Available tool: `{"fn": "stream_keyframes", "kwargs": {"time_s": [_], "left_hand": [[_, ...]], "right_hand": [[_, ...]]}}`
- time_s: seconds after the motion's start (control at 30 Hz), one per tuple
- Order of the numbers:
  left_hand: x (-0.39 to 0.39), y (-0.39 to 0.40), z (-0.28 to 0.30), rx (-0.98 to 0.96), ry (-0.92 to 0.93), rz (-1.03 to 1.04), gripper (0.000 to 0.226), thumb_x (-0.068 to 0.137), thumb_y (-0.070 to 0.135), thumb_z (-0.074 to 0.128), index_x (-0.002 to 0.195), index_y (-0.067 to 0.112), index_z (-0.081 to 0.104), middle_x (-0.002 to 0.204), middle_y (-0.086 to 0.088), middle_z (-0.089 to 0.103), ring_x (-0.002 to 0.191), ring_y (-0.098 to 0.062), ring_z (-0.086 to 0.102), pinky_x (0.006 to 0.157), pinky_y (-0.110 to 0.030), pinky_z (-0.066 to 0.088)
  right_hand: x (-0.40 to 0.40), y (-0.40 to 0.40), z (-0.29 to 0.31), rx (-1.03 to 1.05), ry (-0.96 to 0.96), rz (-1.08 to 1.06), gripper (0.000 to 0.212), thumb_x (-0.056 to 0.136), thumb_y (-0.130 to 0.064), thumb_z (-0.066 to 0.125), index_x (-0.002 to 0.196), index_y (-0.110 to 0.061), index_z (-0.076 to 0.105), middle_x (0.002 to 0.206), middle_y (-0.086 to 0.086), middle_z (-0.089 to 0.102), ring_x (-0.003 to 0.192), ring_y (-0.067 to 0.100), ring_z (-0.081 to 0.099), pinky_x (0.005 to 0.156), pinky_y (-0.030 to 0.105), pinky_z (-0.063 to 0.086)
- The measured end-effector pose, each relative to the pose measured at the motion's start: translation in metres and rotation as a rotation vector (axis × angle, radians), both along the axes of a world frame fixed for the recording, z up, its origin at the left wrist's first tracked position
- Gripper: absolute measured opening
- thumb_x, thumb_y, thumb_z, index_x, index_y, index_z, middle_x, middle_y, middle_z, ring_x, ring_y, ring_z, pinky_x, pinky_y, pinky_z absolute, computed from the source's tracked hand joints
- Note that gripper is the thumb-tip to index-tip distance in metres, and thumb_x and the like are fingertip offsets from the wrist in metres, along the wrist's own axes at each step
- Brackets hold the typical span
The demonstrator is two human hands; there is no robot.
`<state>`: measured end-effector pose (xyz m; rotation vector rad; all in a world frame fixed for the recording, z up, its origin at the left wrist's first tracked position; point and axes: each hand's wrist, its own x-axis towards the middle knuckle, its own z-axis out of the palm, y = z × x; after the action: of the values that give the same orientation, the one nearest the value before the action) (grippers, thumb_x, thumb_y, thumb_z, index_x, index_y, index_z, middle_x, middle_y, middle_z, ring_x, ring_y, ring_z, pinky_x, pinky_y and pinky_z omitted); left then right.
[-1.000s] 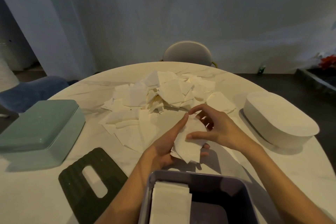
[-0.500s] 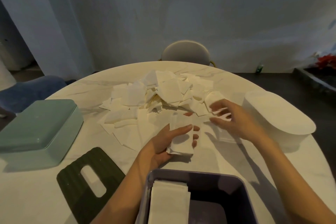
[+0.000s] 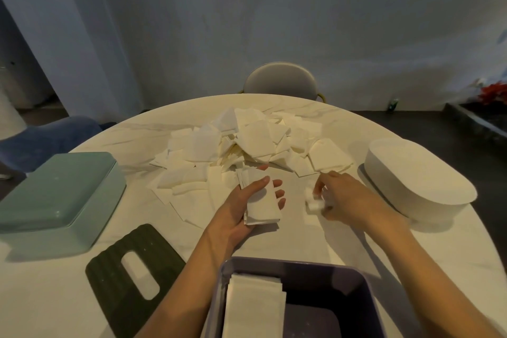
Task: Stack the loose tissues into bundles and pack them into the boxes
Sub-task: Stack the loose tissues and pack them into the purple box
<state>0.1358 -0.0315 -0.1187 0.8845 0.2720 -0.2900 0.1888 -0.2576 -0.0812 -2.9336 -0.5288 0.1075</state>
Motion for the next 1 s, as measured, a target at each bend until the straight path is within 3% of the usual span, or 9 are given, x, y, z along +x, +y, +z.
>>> {"fn": "stream_keyframes", "kwargs": {"time_s": [0.1,0.23,0.4,0.47,0.53,0.6,0.7,0.83,1.0], "left_hand": [[0.003,0.002,-0.002,0.038,-0.001,-0.006,0.038,0.083,0.030,0.081,0.114,0.009,0.079,0.109,-0.016,0.074,0.095,-0.028,0.070,0.089,-0.047,0.055],[0.004,0.001,0.004,0.076,0.020,0.031,0.034,0.084,0.046,0.077,0.091,0.013,0.084,0.104,-0.014,0.075,0.091,-0.028,0.070,0.094,-0.049,0.053],[0.008,-0.003,0.010,-0.098,-0.043,-0.063,0.079,0.089,0.072,0.062,0.147,0.019,0.056,0.150,-0.021,0.052,0.137,-0.042,0.048,0.114,-0.057,0.036],[0.006,-0.007,0.011,-0.054,-0.026,-0.081,0.073,0.093,0.068,0.055,0.143,0.015,0.058,0.135,-0.020,0.065,0.125,-0.038,0.060,0.112,-0.051,0.040],[0.001,-0.009,0.011,-0.055,-0.008,-0.148,0.072,0.095,0.069,0.045,0.134,0.012,0.063,0.107,-0.017,0.075,0.092,-0.032,0.071,0.088,-0.045,0.057],[-0.001,-0.013,0.012,-0.097,-0.016,-0.224,0.079,0.094,0.073,0.040,0.126,0.008,0.071,0.103,-0.021,0.073,0.085,-0.034,0.073,0.074,-0.044,0.062],[-0.005,-0.019,0.013,-0.133,-0.064,-0.266,0.068,0.093,0.066,0.055,0.119,0.007,0.076,0.107,-0.022,0.070,0.089,-0.034,0.071,0.078,-0.046,0.062],[-0.003,-0.019,0.012,-0.107,-0.089,-0.235,0.039,0.096,0.025,0.071,0.130,0.006,0.066,0.107,-0.019,0.066,0.085,-0.027,0.064,0.077,-0.038,0.059],[0.002,-0.012,0.014,-0.099,-0.058,-0.102,0.053,0.095,0.020,0.070,0.141,-0.002,0.055,0.103,-0.019,0.069,0.086,-0.028,0.070,0.076,-0.038,0.063]], "right_hand": [[0.005,0.001,-0.010,0.104,-0.116,-0.016,0.022,0.092,-0.030,0.070,0.111,-0.023,0.064,0.120,-0.002,0.063,0.097,0.018,0.060,0.088,0.038,0.055],[0.007,-0.004,0.001,0.390,-0.140,0.003,0.038,0.095,-0.041,0.067,0.126,-0.020,0.067,0.128,-0.005,0.061,0.105,0.015,0.059,0.092,0.035,0.052],[-0.021,0.004,0.044,0.820,0.150,0.150,0.036,0.084,-0.051,0.065,0.117,-0.036,0.065,0.097,-0.019,0.069,0.081,0.006,0.066,0.070,0.016,0.052],[-0.030,0.011,0.050,0.920,0.292,0.238,0.033,0.083,-0.046,0.070,0.112,-0.032,0.068,0.090,-0.017,0.070,0.079,0.009,0.066,0.072,0.017,0.052],[-0.034,0.020,0.045,0.912,0.348,0.295,0.019,0.088,-0.037,0.073,0.104,-0.027,0.072,0.085,-0.014,0.070,0.079,0.008,0.066,0.073,0.021,0.053],[-0.030,0.028,0.030,0.823,0.262,0.263,0.015,0.088,-0.038,0.075,0.098,-0.026,0.073,0.085,-0.013,0.071,0.080,0.009,0.068,0.072,0.029,0.058],[-0.018,0.032,0.009,0.746,0.126,0.141,0.026,0.083,-0.046,0.077,0.101,-0.026,0.074,0.092,-0.013,0.072,0.084,0.007,0.068,0.073,0.031,0.059],[0.011,0.026,-0.004,0.769,-0.002,-0.026,0.029,0.085,-0.047,0.076,0.105,-0.027,0.072,0.098,-0.016,0.070,0.084,0.002,0.066,0.071,0.017,0.052],[0.075,0.017,-0.020,0.476,-0.242,-0.417,0.065,0.086,-0.051,0.075,0.136,-0.015,0.054,0.136,0.008,0.057,0.118,0.028,0.058,0.099,0.043,0.051]]}}
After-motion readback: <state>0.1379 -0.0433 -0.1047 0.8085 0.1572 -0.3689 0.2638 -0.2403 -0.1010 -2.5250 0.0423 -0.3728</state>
